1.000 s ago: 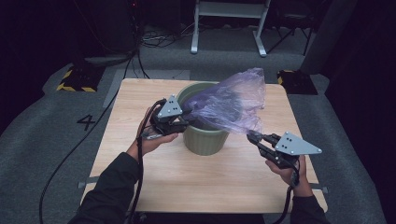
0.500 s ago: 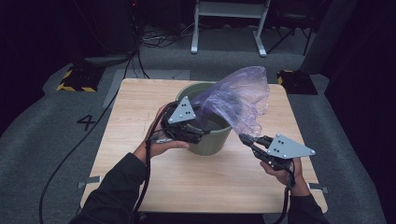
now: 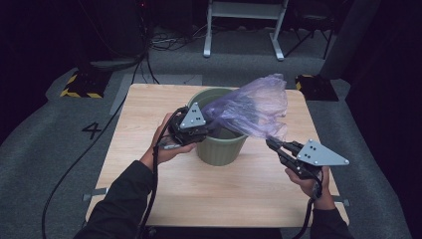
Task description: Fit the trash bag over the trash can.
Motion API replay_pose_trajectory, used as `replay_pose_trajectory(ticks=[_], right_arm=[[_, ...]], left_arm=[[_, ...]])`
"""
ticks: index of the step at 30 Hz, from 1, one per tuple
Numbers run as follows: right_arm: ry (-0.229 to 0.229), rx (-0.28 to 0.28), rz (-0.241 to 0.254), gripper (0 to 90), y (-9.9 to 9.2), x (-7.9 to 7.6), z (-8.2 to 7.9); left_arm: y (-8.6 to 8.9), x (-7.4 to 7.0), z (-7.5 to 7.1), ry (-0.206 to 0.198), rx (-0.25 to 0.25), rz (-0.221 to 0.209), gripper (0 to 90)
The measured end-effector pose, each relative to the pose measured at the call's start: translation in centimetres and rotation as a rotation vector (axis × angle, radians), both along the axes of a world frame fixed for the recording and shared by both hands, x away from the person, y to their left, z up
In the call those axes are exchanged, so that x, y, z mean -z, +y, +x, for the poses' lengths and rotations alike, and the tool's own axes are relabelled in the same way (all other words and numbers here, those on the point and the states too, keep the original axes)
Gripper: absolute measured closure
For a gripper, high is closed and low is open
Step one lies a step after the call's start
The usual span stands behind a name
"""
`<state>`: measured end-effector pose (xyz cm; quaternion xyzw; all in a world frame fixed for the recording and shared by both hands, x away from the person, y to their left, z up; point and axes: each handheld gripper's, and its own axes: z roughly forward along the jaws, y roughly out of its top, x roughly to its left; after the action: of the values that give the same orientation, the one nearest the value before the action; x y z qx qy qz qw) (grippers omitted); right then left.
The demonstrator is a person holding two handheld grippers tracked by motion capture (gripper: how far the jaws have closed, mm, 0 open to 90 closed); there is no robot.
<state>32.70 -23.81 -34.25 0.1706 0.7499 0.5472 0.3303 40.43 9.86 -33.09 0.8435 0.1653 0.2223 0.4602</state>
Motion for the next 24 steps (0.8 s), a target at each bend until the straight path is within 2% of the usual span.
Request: replay_pose_trajectory(ticks=[2,4,7,11,14,16,18,24], right_arm=[[-0.004,-0.009,-0.008,88.0,0.3,-0.1,-0.1],[-0.009,-0.019,-0.018,88.0,0.6,-0.2,-0.2],[-0.015,-0.032,-0.032,88.2,1.0,-0.3,-0.4],[-0.02,-0.039,-0.037,88.5,1.0,-0.4,-0.5],[-0.019,-0.042,-0.041,88.7,1.0,-0.5,-0.6],[-0.019,-0.048,-0.045,88.7,1.0,-0.5,-0.7],[-0.021,-0.054,-0.052,88.8,1.3,-0.6,-0.8],[-0.031,-0.068,-0.068,88.7,1.9,-0.9,-0.9]], left_arm=[[0.3,-0.1,0.0,0.005,-0.005,-0.026,56.6],[0.5,-0.3,-0.1,0.016,-0.004,-0.049,41.9],[1.1,-0.5,-0.4,0.032,0.011,-0.085,28.6],[2.2,-0.7,-1.1,0.027,0.011,-0.13,17.4],[2.9,-1.0,-1.6,0.005,-0.003,-0.14,15.7],[2.7,-1.2,-2.0,-0.017,-0.005,-0.123,15.7],[1.9,-1.5,-2.3,-0.037,0.014,-0.1,15.7],[-1.1,-2.6,-2.5,-0.079,0.069,-0.087,15.8]])
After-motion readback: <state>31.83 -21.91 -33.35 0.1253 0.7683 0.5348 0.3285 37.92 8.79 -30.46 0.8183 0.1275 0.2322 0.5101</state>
